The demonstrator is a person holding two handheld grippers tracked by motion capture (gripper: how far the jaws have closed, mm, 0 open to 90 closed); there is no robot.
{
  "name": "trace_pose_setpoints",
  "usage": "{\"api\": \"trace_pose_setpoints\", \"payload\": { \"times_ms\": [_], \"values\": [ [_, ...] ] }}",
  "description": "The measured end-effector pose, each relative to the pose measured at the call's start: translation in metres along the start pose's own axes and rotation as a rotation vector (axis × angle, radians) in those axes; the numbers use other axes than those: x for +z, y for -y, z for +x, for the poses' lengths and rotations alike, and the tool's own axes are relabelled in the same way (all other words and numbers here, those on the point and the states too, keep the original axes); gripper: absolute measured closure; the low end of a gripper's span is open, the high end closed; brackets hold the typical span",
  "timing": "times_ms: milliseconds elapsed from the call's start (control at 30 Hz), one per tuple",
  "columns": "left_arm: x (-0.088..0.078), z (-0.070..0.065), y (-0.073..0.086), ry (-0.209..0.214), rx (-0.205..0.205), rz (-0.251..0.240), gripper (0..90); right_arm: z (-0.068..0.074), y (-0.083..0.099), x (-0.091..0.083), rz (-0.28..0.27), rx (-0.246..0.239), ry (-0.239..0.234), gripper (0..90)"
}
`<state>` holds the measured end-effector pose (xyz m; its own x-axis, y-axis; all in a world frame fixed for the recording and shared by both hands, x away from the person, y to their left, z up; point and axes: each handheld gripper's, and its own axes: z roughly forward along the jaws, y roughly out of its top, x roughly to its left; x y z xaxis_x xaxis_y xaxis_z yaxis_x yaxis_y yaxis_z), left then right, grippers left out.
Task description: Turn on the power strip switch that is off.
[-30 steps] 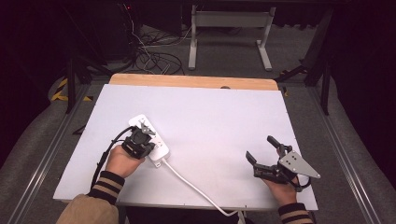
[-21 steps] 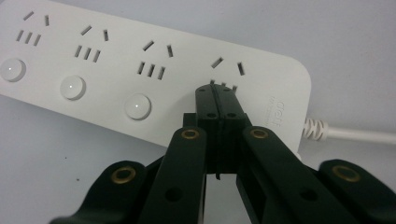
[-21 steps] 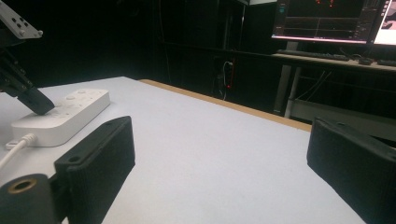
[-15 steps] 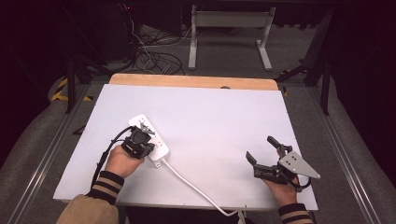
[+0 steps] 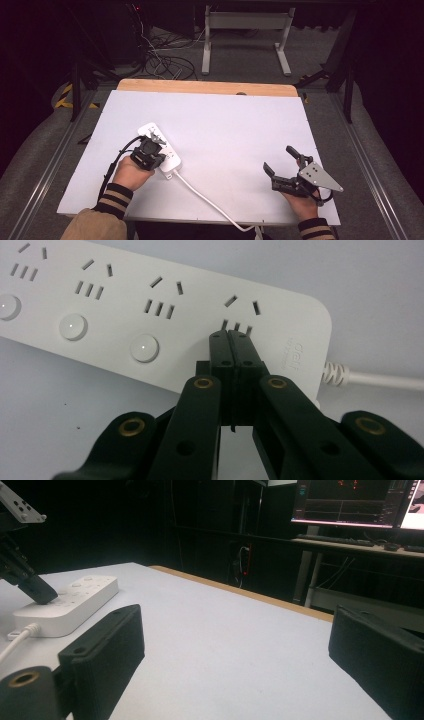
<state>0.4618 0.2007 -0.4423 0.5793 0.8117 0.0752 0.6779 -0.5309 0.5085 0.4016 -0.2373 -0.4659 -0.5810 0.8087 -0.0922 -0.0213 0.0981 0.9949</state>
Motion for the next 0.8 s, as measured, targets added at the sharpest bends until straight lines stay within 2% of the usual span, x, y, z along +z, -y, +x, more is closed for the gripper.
{"api": "trace_pose_setpoints", "payload": {
  "times_ms": [800],
  "values": [
    [0.0, 0.0013, 0.0021, 0.007, 0.001, -0.016, 90.0, 0.0004, 0.0005, 0.0011, 0.002, -0.001, -0.002, 8.3]
  ]
}}
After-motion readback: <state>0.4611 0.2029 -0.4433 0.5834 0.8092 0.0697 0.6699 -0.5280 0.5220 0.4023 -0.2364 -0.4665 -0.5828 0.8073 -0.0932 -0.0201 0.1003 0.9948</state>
